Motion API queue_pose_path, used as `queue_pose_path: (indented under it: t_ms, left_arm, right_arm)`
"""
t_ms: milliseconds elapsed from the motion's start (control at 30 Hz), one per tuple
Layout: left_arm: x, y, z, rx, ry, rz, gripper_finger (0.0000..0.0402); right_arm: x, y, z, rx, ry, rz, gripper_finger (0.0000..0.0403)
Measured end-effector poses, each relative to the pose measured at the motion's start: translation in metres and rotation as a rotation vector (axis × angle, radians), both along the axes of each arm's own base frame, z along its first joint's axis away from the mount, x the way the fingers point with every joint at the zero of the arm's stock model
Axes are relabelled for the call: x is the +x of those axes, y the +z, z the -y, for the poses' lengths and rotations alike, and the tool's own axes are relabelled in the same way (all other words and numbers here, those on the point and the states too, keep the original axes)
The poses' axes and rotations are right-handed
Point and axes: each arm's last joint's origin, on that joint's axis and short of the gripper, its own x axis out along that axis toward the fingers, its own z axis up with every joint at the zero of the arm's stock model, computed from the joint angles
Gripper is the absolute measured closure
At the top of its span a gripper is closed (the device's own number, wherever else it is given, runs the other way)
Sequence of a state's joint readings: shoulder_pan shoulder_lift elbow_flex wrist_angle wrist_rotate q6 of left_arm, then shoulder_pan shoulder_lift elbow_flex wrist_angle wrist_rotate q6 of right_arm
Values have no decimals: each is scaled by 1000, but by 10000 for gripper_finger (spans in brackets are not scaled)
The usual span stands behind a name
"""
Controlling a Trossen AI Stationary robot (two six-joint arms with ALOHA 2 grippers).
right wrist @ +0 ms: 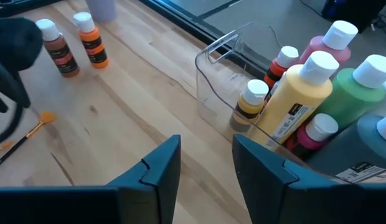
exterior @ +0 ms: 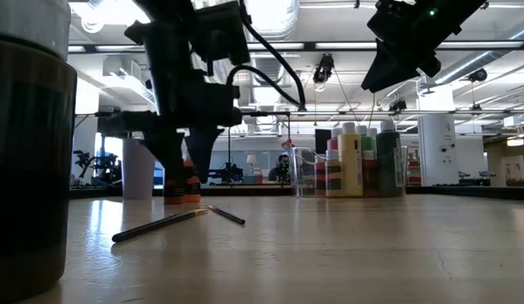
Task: Pick & Place Paint Supplies
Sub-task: Put the gold paint brush into the violet cup
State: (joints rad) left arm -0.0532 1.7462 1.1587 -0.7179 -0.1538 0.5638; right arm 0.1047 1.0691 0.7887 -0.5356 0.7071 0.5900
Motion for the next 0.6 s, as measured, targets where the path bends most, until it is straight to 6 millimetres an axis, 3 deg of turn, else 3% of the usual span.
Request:
queue_pose_path:
  t_ms: [333, 600]
  left_arm:
    - [10, -14, -10, 20, -55, 5, 235]
    - [14, -22, -18, 27, -59, 4, 235]
  right_arm:
    - [0, 0, 0, -8, 8, -8, 230]
    - [0, 0, 0, -10, 10, -10, 233]
